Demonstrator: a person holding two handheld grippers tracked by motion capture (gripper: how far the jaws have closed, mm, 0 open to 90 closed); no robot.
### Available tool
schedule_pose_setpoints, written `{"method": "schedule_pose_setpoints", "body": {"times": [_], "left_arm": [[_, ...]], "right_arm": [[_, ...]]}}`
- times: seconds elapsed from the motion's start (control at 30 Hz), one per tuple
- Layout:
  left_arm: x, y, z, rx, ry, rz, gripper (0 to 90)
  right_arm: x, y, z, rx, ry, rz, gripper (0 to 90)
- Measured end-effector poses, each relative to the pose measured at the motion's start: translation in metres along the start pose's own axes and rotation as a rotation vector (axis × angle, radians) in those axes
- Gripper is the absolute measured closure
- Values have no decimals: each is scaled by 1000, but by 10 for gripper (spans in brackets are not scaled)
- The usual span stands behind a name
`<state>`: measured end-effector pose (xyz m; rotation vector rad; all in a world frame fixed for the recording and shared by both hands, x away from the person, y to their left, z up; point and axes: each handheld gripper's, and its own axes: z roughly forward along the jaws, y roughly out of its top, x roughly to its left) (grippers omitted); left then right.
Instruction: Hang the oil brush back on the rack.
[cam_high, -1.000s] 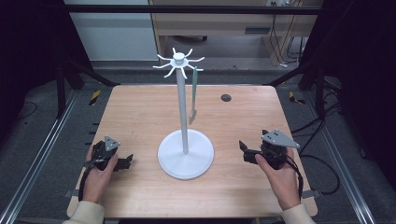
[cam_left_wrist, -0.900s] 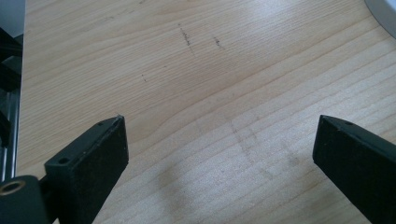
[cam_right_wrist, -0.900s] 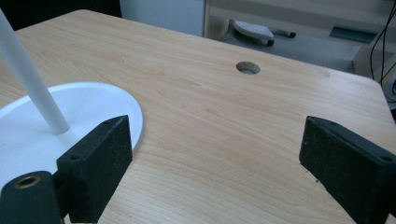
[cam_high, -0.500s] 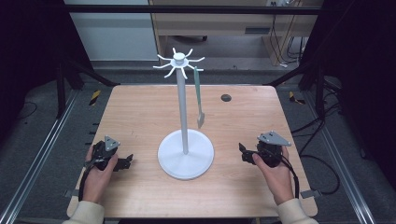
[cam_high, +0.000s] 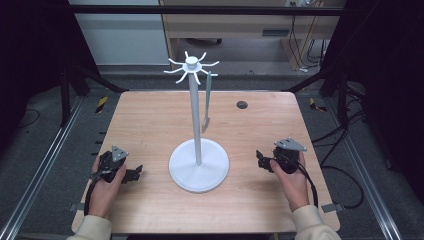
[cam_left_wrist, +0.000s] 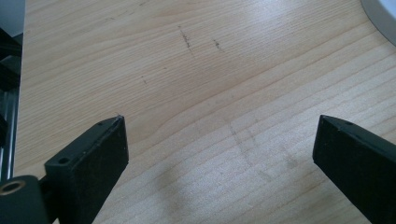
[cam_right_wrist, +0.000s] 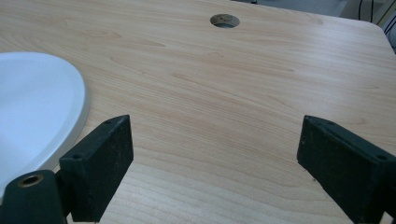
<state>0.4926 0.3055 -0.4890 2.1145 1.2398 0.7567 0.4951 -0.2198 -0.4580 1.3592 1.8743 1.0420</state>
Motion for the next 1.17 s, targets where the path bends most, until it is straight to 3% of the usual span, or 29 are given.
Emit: {"method": "schedule_pose_setpoints", "body": {"times": [0.6, 1.03, 1.17], "left_arm": [[0, 0, 1, 0, -3, -1, 30], [-2, 1, 1, -4, -20, -3, 30], [-2, 1, 0, -2, -29, -6, 29]], "right_arm": [[-10, -4, 17, -1, -36, 58, 101], [-9, -13, 24, 9, -44, 21, 99], [-7, -17, 24, 11, -39, 34, 107]]}}
